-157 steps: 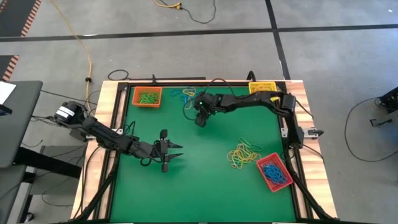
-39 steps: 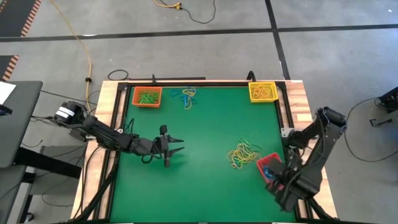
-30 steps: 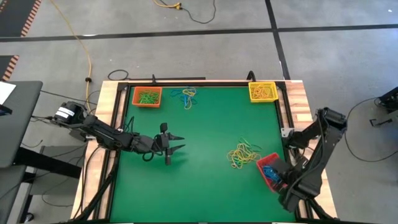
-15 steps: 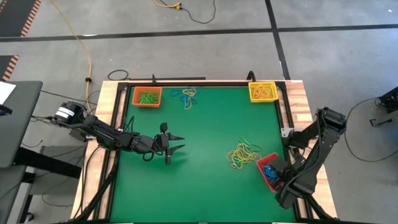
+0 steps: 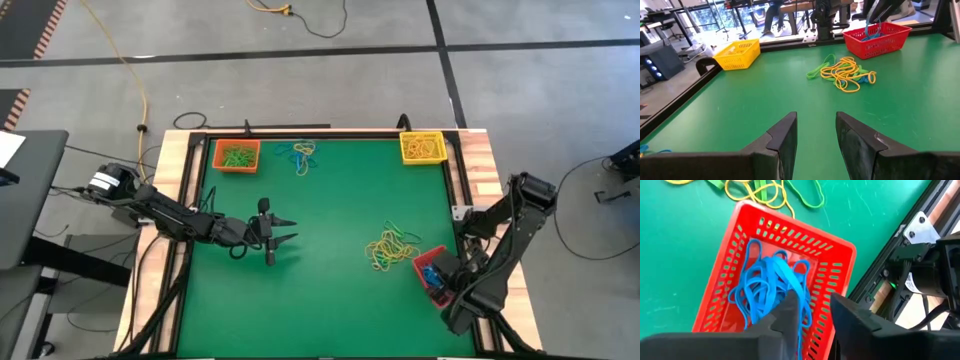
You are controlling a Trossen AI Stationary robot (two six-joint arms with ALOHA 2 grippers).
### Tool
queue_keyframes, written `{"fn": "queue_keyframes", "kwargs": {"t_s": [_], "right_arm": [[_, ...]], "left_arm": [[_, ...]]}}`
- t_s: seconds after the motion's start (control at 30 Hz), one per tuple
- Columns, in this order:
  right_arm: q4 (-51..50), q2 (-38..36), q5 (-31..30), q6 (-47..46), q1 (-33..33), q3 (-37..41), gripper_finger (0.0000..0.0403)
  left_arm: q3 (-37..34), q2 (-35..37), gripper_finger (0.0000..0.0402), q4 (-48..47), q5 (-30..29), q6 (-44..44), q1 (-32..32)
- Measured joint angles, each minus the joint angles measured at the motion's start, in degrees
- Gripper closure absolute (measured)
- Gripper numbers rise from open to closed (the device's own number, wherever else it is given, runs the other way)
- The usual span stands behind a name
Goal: Sort rubber bands into baskets
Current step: Put the blue rubber band into the red bin
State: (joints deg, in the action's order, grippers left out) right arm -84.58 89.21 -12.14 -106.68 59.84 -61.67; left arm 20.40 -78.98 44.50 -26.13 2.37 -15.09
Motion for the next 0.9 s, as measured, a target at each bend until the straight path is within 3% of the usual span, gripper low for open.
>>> {"fn": "queue_keyframes", "kwargs": {"t_s": [0.33,0.53,0.63,0.9], "right_arm": [[0.38,-0.57,-0.16,0.15,-0.75,-0.02,0.0185],[2.73,-4.86,-3.52,0.18,-0.2,-0.07,0.0167],[2.81,-7.02,-7.73,0.17,0.21,-0.07,0.0167],[6.14,-8.49,-28.05,7.21,-1.53,-0.09,0.0168]], "left_arm": [[0.0,0.0,0.0277,0.0,0.02,0.0,0.02],[0.0,0.0,0.0277,-0.01,0.09,0.0,0.02],[0.0,0.0,0.0277,-0.05,0.13,0.0,0.02],[0.0,0.0,0.0277,-0.12,-0.07,0.08,0.02]]}}
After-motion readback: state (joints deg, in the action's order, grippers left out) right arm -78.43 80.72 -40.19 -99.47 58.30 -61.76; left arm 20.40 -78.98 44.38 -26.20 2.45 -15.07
